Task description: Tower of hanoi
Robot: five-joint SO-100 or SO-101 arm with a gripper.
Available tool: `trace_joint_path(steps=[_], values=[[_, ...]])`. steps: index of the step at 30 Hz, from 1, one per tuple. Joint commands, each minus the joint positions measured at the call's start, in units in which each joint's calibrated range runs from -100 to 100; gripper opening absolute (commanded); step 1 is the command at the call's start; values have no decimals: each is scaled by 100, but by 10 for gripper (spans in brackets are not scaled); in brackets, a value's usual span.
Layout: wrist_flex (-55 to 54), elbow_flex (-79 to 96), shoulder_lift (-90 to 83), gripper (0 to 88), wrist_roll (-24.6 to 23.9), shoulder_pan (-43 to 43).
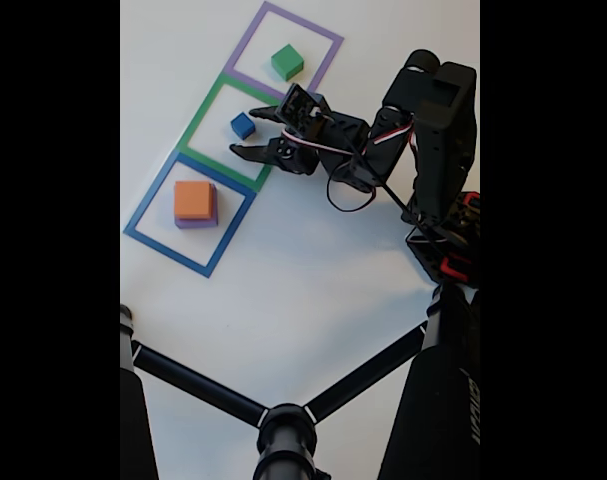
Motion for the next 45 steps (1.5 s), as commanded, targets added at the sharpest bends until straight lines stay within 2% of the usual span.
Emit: trace_joint_path(steps=[1, 6, 9, 14, 22, 27, 31, 38, 45], values=[[-87, -41, -415, 244, 0, 34], [796, 86, -1610, 236, 0, 159], [1929, 14, -2596, 175, 0, 341], [4683, -359, -4477, 11, 0, 753], [8861, -1195, -6689, 9, 0, 1472], [11921, -3114, -7246, 9, 0, 1741], [13678, -4723, -7238, 9, 0, 1961], [15282, -6259, -7214, 9, 0, 2450], [15233, -6168, -7262, 17, 0, 2632]])
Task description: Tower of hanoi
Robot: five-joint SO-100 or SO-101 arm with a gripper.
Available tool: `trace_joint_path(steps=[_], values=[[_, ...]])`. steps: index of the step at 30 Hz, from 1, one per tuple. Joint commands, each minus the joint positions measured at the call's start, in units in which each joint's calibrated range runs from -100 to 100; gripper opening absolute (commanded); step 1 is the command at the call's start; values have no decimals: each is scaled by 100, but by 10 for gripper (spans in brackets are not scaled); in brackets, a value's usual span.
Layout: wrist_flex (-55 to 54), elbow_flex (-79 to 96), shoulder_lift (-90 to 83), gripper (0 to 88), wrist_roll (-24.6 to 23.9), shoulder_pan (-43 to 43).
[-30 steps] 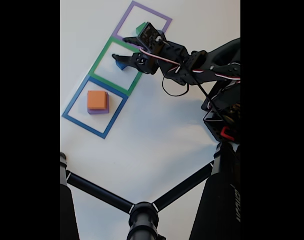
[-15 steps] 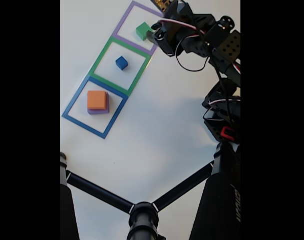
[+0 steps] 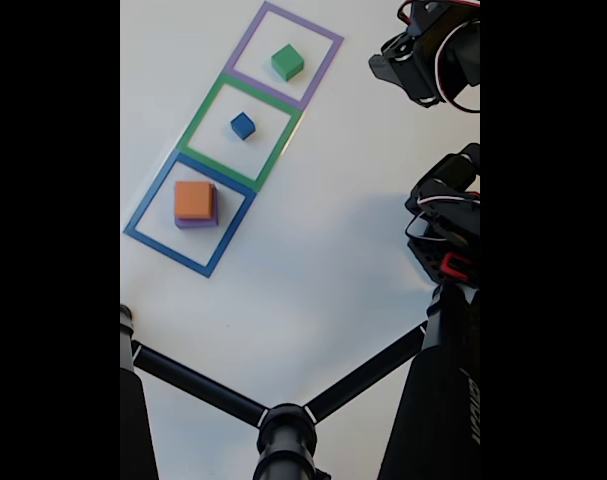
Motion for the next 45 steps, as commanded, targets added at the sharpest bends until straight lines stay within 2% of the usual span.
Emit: trace_joint_path(steps=[1, 8, 19, 27, 35, 45], values=[[-205, 59, -102, 24, 0, 133], [-1735, 1768, -433, 181, 0, 306], [-6148, 5241, -45, 294, 0, 670], [-9047, 6414, 1166, 321, 0, 670], [-11929, 6596, 3305, 323, 0, 737], [-14221, 6441, 5421, 330, 0, 862]])
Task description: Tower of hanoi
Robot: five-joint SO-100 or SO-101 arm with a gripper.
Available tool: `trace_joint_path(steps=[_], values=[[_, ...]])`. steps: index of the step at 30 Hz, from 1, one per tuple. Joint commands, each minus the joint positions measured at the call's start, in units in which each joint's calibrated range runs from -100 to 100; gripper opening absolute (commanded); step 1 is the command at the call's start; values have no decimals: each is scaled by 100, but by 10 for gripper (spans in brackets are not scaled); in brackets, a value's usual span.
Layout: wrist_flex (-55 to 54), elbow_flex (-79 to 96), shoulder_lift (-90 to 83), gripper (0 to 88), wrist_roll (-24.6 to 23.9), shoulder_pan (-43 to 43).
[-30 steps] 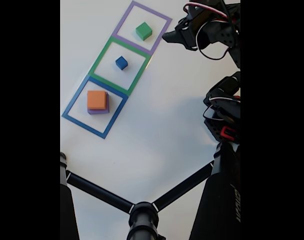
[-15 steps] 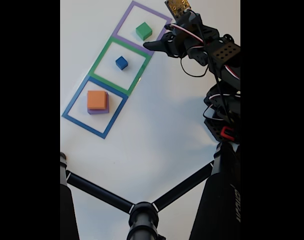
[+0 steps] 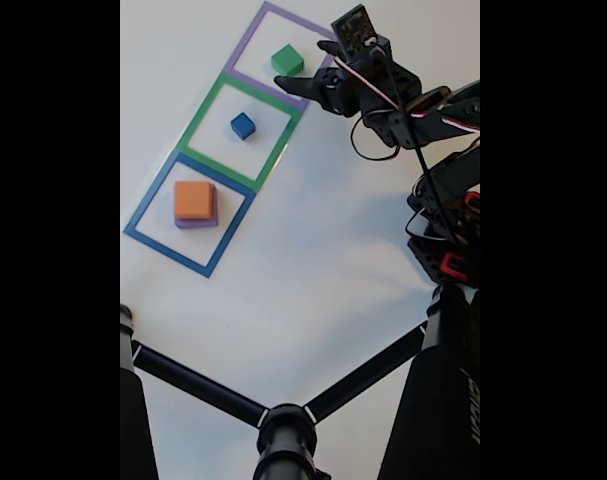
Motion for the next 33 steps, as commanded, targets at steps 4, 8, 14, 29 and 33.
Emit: trace_joint_path(steps=[4, 8, 14, 29, 33], values=[[-1285, -272, 1029, 330, 0, -3], [-1585, -509, 1497, 328, 0, -41], [-1617, -927, 1925, 320, 0, -51], [-1674, -1154, 2312, 301, 0, -310], [-1674, -1199, 2345, 272, 0, -358]])
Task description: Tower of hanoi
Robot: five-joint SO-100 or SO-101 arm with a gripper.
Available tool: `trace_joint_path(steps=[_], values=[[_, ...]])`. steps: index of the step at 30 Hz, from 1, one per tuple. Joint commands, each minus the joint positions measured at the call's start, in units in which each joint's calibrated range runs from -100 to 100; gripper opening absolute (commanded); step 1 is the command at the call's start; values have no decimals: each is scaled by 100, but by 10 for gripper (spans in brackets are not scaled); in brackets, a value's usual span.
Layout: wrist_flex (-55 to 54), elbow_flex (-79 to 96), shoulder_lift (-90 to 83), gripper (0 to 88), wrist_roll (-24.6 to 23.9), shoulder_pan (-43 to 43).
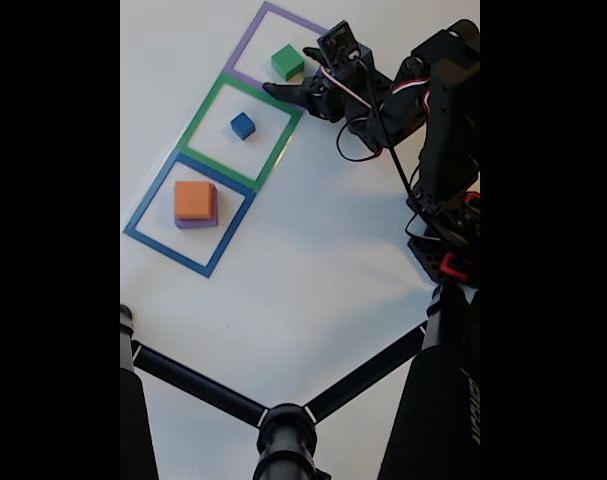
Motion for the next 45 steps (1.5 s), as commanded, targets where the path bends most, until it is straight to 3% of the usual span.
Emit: trace_joint_path(steps=[1, 12, 21, 25, 28, 34, 39, 45], values=[[-142, -128, -36, 257, 0, -63], [-134, -128, -4, 93, 0, -149], [-45, -119, -117, 73, 0, -207], [570, -10, -803, 68, 0, -303], [1477, 81, -1732, 65, 0, -389], [4417, -119, -4057, 68, 0, -466], [7955, -1210, -5664, 78, 0, -399], [12433, -4192, -6132, 71, 0, -629]])
